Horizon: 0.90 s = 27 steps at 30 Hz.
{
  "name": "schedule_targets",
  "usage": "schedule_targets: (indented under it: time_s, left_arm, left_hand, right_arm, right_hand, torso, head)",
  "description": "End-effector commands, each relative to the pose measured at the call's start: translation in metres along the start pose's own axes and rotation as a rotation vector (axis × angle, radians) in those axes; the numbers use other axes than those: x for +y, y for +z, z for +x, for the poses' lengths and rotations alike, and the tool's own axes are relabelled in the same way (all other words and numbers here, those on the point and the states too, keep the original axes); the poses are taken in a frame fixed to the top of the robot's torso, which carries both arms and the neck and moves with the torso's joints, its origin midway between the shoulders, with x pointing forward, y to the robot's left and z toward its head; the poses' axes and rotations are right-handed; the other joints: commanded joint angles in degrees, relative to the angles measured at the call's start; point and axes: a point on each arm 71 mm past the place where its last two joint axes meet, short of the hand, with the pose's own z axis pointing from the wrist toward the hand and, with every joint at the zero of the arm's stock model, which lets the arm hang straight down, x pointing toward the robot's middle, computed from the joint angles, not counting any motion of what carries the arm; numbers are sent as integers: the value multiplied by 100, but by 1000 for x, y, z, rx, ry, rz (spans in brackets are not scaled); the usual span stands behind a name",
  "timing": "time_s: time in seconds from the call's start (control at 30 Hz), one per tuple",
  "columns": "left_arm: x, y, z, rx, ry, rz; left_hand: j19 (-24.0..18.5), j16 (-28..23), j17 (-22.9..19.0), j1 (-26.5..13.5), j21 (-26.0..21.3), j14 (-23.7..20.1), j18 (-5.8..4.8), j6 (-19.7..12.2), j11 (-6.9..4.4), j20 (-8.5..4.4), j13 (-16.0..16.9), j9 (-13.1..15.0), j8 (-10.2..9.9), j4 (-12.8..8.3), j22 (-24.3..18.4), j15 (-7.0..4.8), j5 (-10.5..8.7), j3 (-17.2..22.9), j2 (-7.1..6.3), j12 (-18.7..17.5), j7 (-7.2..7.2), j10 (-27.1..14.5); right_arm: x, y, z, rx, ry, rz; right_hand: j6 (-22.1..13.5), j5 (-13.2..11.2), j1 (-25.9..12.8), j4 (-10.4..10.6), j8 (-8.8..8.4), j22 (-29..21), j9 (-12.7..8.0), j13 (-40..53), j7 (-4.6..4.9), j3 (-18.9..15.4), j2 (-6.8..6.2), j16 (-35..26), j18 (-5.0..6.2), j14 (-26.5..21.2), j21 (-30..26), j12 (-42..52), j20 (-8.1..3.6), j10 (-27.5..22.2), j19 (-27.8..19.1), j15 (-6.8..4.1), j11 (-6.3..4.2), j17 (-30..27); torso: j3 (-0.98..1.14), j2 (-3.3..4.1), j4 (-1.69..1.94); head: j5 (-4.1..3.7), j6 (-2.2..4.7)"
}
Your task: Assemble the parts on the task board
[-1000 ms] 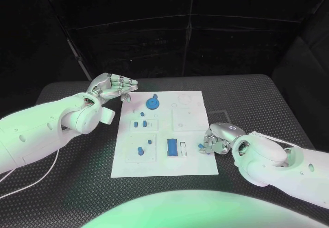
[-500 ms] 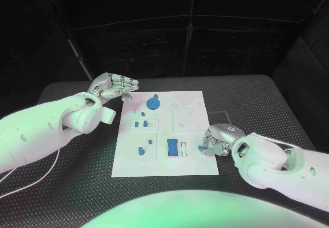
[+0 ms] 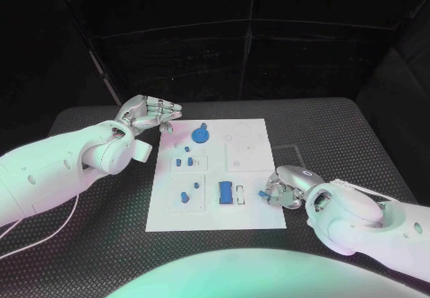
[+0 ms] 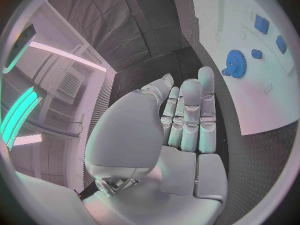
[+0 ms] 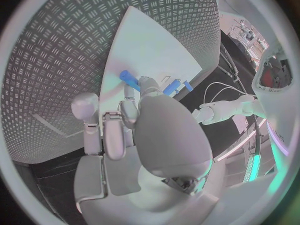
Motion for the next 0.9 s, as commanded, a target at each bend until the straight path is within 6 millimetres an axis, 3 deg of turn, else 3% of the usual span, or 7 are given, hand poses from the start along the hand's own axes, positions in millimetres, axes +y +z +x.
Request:
schedule_targets:
  time_s: [0.03, 0.47, 0.57, 0.9]
  left_arm:
    - [-2, 0, 1, 5, -5, 7]
    - [-2, 1, 3, 9, -7, 7]
    - [-2, 1, 3, 10, -7, 7]
    - [-2, 0, 3, 12, -7, 7]
  left_hand:
    - [42, -10, -4, 55, -22, -21, 75, 12, 3, -7, -8, -4, -26, -10, -6, -1, 9, 14, 21, 19, 17, -40]
    - [42, -10, -4, 55, -22, -21, 75, 12, 3, -7, -8, -4, -26, -10, -6, -1, 9, 14, 21, 19, 17, -40]
    - [42, -10, -4, 55, -22, -21, 75, 12, 3, -7, -8, -4, -26, -10, -6, -1, 9, 14, 21, 19, 17, -40]
    - [42, -10, -4, 55, -22, -21, 75, 12, 3, -7, -8, -4, -26, -10, -6, -1, 9, 14, 21, 19, 17, -40]
  right_arm:
    - [3, -1, -5, -61, 124, -5]
    - [18, 6, 0, -52, 266, -35]
    - [21, 11, 4, -21, 284, -31]
    - [29, 20, 15, 69, 295, -13]
  right_hand:
    - [53, 28, 19, 2, 20, 30, 57, 18, 4, 74, 28, 27, 62, 392, 37, 34, 1, 76, 65, -37, -16, 491]
    - [72, -42, -440, 4, 0, 92, 93, 69, -4, 305, -74, 56, 53, 404, 68, 106, 1, 134, 103, -38, -21, 546]
    - [85, 133, -598, -1, 1, 113, 106, 85, -6, 294, -114, 66, 50, 407, 77, 128, 1, 149, 114, -37, -21, 564]
    - [123, 154, -906, 5, 11, 168, 135, 136, -17, 239, -115, 90, 41, 416, 103, 195, 1, 189, 143, -40, -27, 608]
  torso:
    - [1, 5, -5]
    - [-4, 2, 8]
    - [-5, 4, 9]
    - [-5, 4, -2]
  head:
    - [5, 0]
    - [-6, 0]
    - [-3, 0]
    - [35, 0]
